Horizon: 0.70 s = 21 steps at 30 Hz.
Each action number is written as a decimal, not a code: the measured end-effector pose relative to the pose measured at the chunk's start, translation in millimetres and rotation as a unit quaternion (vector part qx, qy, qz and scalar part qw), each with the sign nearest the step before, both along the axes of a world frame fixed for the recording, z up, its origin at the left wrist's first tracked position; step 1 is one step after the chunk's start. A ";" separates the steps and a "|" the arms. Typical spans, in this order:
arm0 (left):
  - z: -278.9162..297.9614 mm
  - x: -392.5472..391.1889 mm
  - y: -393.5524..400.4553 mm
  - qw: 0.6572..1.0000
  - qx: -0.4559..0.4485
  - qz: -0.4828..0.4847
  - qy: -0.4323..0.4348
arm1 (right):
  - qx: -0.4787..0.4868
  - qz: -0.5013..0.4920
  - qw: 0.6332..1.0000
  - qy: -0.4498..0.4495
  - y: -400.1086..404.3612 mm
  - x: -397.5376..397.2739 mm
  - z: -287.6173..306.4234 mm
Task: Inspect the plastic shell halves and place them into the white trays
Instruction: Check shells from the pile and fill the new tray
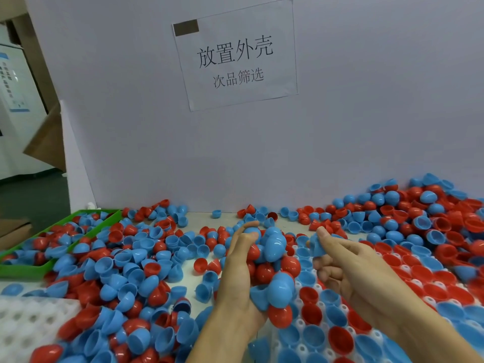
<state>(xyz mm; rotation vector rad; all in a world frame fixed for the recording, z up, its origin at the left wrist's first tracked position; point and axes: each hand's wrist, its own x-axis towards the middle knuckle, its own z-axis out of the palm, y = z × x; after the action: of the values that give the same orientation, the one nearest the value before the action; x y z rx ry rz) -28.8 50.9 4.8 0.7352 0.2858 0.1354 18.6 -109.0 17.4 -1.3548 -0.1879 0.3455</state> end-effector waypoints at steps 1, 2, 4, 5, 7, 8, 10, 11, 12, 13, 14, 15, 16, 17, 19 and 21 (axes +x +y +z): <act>0.7 0.4 0.5 1.000 -0.001 0.007 0.002 | 0.006 0.000 1.000 -0.005 -0.6 -0.2 0.4; 0.3 1.2 1.6 1.000 0.002 0.014 0.004 | 0.012 0.003 1.000 -0.008 -1.0 -0.5 0.5; -1.8 4.0 3.8 0.999 0.019 0.035 0.010 | 0.014 0.014 1.000 -0.006 -1.5 -0.9 -0.2; -2.5 5.1 6.0 0.998 0.036 0.048 0.015 | 0.006 0.018 1.000 -0.007 -1.1 -0.7 -1.1; -5.3 8.6 13.0 0.994 0.065 0.083 0.025 | -0.012 0.019 1.000 -0.011 1.2 -0.3 -3.4; -6.3 10.0 16.5 0.993 0.066 0.098 0.030 | -0.020 0.019 1.000 -0.014 3.3 -0.3 -4.4; -6.1 8.6 23.2 0.993 0.039 0.102 0.043 | -0.030 0.016 0.999 -0.025 7.4 -1.2 -5.4; -4.6 6.3 25.9 0.995 0.016 0.085 0.044 | -0.032 0.015 0.999 -0.034 9.2 -2.3 -5.2; -2.9 4.1 28.5 0.997 -0.011 0.062 0.042 | -0.035 0.014 0.998 -0.043 10.9 -3.2 -4.9; -1.3 1.6 30.3 0.998 -0.030 0.045 0.034 | -0.038 0.013 0.998 -0.050 11.8 -4.3 -4.4; -1.1 1.4 32.3 0.998 -0.035 0.041 0.029 | -0.039 0.014 0.998 -0.057 12.7 -4.9 -4.3; -0.9 1.4 33.2 0.998 -0.029 0.044 0.027 | -0.039 0.015 0.997 -0.061 13.7 -5.6 -3.9; -3.3 3.5 34.3 0.998 -0.004 0.057 0.025 | -0.040 0.017 0.997 -0.064 14.5 -5.9 -3.8; -6.0 5.3 36.3 0.994 0.052 0.090 0.033 | -0.044 0.019 0.997 -0.066 15.1 -6.1 -3.6; -12.6 8.6 41.4 0.962 0.201 0.181 0.042 | -0.051 0.020 0.996 -0.069 15.7 -5.8 -4.4; -19.7 10.7 46.6 0.926 0.306 0.213 0.056 | -0.055 0.016 0.996 -0.070 15.8 -5.1 -5.2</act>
<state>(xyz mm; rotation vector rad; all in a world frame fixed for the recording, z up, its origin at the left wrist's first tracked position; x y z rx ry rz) -18.0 97.5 -14.9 1.2975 0.5213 0.6177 13.5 -93.2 12.2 -1.4879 -0.3121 0.2914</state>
